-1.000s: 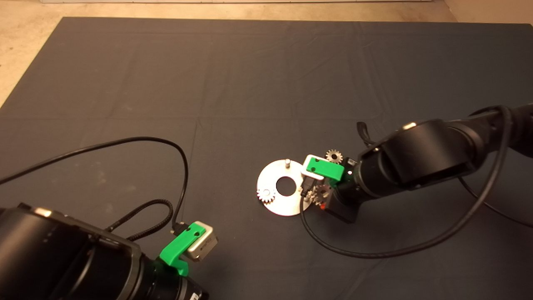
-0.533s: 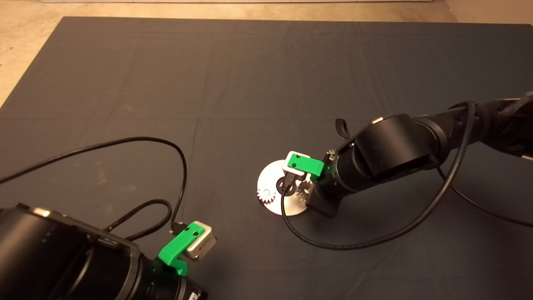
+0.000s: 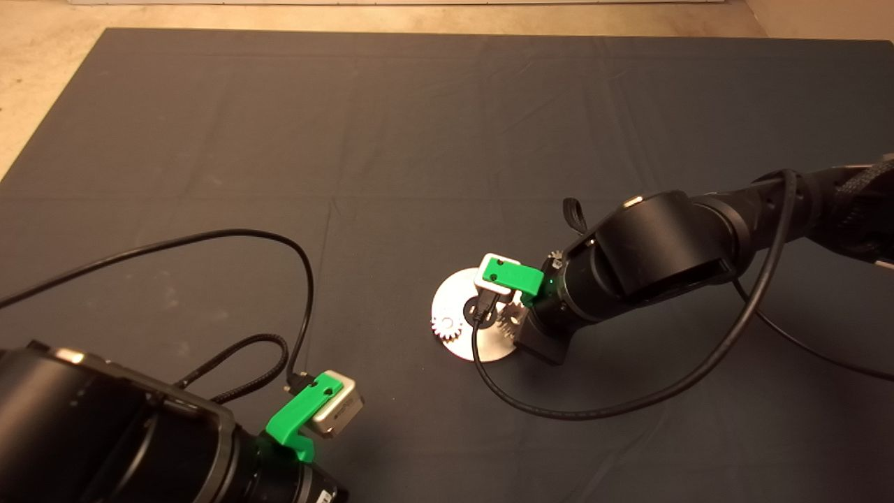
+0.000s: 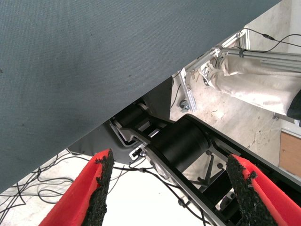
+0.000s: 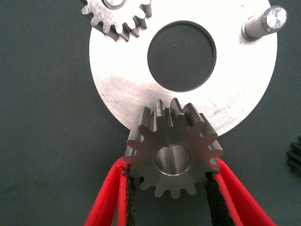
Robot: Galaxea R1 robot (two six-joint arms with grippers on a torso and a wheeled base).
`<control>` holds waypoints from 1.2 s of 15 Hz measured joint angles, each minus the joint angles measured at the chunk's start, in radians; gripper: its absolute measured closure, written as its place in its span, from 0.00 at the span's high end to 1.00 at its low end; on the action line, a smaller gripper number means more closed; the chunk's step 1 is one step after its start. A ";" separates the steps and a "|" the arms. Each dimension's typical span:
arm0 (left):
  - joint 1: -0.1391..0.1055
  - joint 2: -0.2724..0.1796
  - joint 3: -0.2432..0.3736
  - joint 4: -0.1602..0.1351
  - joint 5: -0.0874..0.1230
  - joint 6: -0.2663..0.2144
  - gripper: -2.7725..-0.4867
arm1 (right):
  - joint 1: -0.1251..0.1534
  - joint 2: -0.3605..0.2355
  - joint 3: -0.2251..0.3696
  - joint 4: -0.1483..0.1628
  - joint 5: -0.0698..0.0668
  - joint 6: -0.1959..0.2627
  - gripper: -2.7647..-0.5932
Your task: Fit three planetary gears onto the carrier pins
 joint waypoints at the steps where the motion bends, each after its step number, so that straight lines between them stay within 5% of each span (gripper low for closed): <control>1: 0.000 0.000 0.000 0.000 -0.002 0.000 0.51 | 0.000 0.000 0.000 0.000 0.000 -0.004 0.11; 12: 0.000 -0.002 0.000 0.000 -0.014 0.000 0.51 | -0.006 -0.003 -0.019 0.000 0.000 -0.034 0.11; 18: 0.000 -0.002 0.000 0.000 -0.014 0.000 0.51 | -0.040 -0.003 -0.024 0.000 -0.001 -0.052 0.11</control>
